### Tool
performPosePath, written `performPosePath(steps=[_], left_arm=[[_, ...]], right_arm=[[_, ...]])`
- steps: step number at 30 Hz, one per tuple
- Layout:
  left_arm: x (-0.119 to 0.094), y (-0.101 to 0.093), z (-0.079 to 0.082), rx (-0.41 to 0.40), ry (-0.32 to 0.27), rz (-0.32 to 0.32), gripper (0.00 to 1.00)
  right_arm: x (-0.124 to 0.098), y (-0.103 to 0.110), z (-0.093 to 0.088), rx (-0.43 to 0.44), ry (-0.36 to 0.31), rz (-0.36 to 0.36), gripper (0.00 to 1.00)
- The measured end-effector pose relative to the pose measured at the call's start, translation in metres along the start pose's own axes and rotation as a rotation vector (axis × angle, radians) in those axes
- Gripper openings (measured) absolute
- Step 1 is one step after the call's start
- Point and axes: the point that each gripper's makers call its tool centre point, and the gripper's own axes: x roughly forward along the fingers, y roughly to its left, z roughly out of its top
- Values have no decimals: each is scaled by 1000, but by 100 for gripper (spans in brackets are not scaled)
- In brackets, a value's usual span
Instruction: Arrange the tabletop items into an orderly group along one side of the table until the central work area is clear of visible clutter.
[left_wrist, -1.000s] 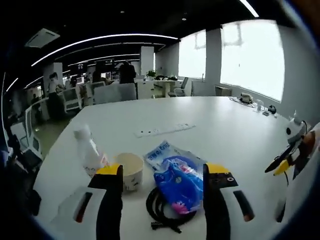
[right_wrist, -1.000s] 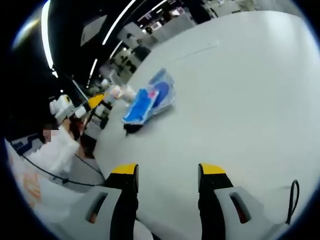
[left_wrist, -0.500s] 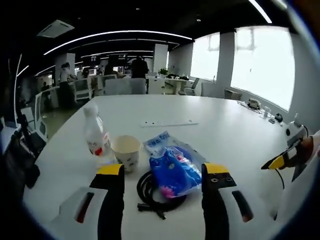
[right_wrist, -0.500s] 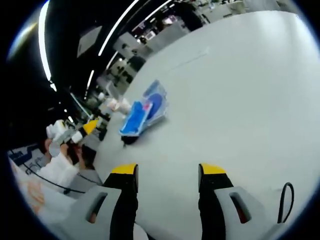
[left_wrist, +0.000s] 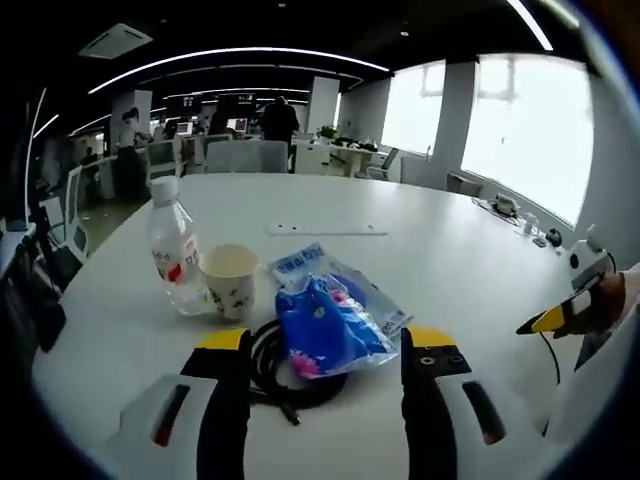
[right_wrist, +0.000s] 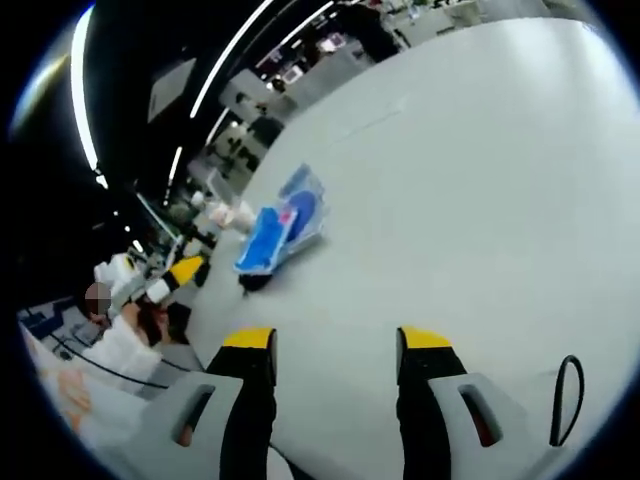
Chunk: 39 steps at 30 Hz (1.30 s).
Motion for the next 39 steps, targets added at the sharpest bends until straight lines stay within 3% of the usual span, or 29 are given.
performPosePath(steps=[21,32,39], left_arm=[[1,-14,-15,-20,53,-17,57],[7,-18,-35,-152,102,6,52],[10,-17,-55,-304,136,12,48]], right_arm=[[6,4,-1,2,12,11,46],[13,10,-4,-26,48,28,46],[24,15,14,-14,44,39,46]])
